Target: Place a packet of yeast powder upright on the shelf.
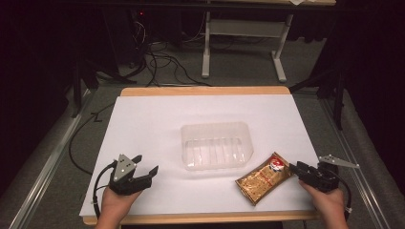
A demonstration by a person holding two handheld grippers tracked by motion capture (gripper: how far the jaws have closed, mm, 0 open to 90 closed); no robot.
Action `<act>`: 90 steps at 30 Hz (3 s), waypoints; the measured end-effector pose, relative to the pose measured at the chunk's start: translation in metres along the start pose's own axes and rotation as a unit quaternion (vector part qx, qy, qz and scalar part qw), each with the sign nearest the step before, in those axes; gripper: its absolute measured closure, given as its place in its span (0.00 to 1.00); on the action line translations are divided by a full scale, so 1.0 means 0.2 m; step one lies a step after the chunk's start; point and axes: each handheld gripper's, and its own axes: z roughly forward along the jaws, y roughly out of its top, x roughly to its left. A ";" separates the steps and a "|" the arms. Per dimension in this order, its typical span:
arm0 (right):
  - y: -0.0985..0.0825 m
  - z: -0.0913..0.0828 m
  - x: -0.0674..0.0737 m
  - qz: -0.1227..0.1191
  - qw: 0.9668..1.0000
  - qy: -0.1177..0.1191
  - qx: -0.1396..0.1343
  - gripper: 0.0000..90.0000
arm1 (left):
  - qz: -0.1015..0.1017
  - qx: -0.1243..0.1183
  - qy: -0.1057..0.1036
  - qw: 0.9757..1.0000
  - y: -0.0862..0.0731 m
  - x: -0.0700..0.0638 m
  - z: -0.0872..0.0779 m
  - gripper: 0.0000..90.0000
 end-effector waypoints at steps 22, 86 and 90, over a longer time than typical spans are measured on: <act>-0.06 0.06 -0.16 0.162 0.981 0.110 0.009 0.43 | 0.030 0.018 -0.002 0.999 -0.01 -0.04 0.03 0.33; 0.16 -0.10 0.21 -0.042 0.983 0.107 -0.140 0.99 | 0.057 0.023 0.029 0.998 -0.06 -0.04 -0.06 0.32; 0.17 -0.13 0.23 -0.048 0.981 0.102 -0.156 0.99 | 0.057 0.023 0.029 0.998 -0.05 -0.04 -0.06 0.33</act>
